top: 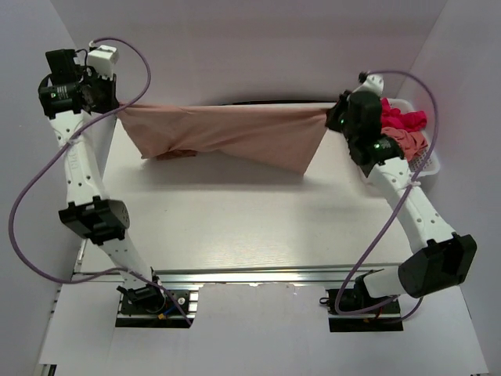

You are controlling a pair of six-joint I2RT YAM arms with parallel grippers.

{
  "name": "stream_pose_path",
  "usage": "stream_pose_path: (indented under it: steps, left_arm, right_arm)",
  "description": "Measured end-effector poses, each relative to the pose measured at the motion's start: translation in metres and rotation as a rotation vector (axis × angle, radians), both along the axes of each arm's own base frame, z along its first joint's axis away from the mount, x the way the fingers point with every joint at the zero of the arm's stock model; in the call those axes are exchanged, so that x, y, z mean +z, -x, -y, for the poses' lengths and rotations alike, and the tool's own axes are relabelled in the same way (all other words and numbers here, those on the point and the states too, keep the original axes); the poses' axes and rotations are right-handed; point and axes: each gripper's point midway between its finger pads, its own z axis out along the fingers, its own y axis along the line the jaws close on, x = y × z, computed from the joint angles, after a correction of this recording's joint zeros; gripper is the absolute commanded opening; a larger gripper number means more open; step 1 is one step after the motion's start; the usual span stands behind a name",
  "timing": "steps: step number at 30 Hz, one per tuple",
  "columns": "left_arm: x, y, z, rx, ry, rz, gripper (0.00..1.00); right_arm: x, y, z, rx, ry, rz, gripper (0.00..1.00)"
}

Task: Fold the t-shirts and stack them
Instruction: Flatten out the tshirt

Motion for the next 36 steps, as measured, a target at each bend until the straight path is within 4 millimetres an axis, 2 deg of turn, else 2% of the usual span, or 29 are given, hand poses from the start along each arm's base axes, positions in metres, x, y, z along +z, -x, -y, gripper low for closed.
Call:
stream_pose_path:
  steps: [2,4,6,8,10,12,15,16,18,19,21,24,27,28,29,30,31,33,35,36]
  left_arm:
    - [0.011,0.014,0.004,0.02,0.009,0.045,0.0]
    - [0.032,0.029,0.011,0.041,0.023,0.155,0.0]
    - [0.067,0.047,0.018,0.055,0.037,0.279,0.0]
    - [0.114,0.053,0.022,0.062,0.041,0.425,0.0]
    - [0.164,0.053,0.022,0.07,0.036,0.574,0.0]
    - [0.2,0.041,0.018,0.078,0.033,0.689,0.0]
    - [0.232,0.01,0.007,0.096,0.044,0.804,0.0]
    - [0.234,-0.008,0.002,0.102,0.055,0.828,0.0]
    - [0.211,-0.051,-0.011,0.129,0.081,0.817,0.0]
    - [0.189,-0.074,-0.016,0.142,0.094,0.788,0.0]
    - [0.132,-0.121,-0.022,0.173,0.114,0.701,0.0]
    - [0.041,-0.183,-0.02,0.202,0.104,0.577,0.0]
    - [-0.049,-0.225,-0.005,0.226,0.069,0.461,0.0]
    - [-0.068,-0.233,0.001,0.232,0.063,0.442,0.0]
    - [-0.079,-0.237,0.007,0.232,0.056,0.428,0.0]
    - [-0.086,-0.239,0.014,0.231,0.043,0.418,0.0]
    - [-0.083,-0.241,0.021,0.228,0.031,0.429,0.0]
    - [-0.052,-0.241,0.034,0.222,-0.005,0.508,0.0]
    - [-0.007,-0.232,0.046,0.221,-0.027,0.597,0.0]
    - [0.022,-0.222,0.051,0.222,-0.03,0.647,0.0]
  right_arm:
    - [0.043,-0.005,0.0,0.011,-0.007,0.075,0.0]
    - [0.081,-0.005,-0.001,0.032,-0.01,0.145,0.0]
    - [0.106,-0.003,-0.001,0.051,-0.007,0.189,0.0]
    - [0.124,-0.006,-0.002,0.067,0.001,0.216,0.0]
    - [0.133,-0.015,-0.003,0.08,0.016,0.221,0.0]
    - [0.135,-0.029,-0.007,0.102,0.026,0.214,0.0]
    - [0.129,-0.066,-0.018,0.163,0.016,0.184,0.0]
    - [0.126,-0.083,-0.021,0.187,0.002,0.178,0.0]
    - [0.112,-0.119,-0.022,0.224,-0.032,0.154,0.0]
    - [0.103,-0.136,-0.021,0.236,-0.052,0.143,0.0]
    - [0.07,-0.163,-0.016,0.254,-0.083,0.094,0.0]
    - [0.016,-0.185,-0.007,0.267,-0.125,-0.006,0.0]
    - [-0.02,-0.2,0.006,0.266,-0.152,-0.065,0.0]
    - [-0.024,-0.202,0.01,0.264,-0.157,-0.071,0.0]
    - [-0.025,-0.204,0.016,0.259,-0.158,-0.072,0.0]
    - [-0.023,-0.205,0.022,0.251,-0.156,-0.063,0.0]
    - [-0.015,-0.206,0.027,0.246,-0.151,-0.039,0.0]
    - [0.005,-0.205,0.036,0.235,-0.14,0.012,0.0]
    - [0.034,-0.198,0.045,0.222,-0.129,0.07,0.0]
    - [0.055,-0.19,0.049,0.217,-0.123,0.109,0.0]
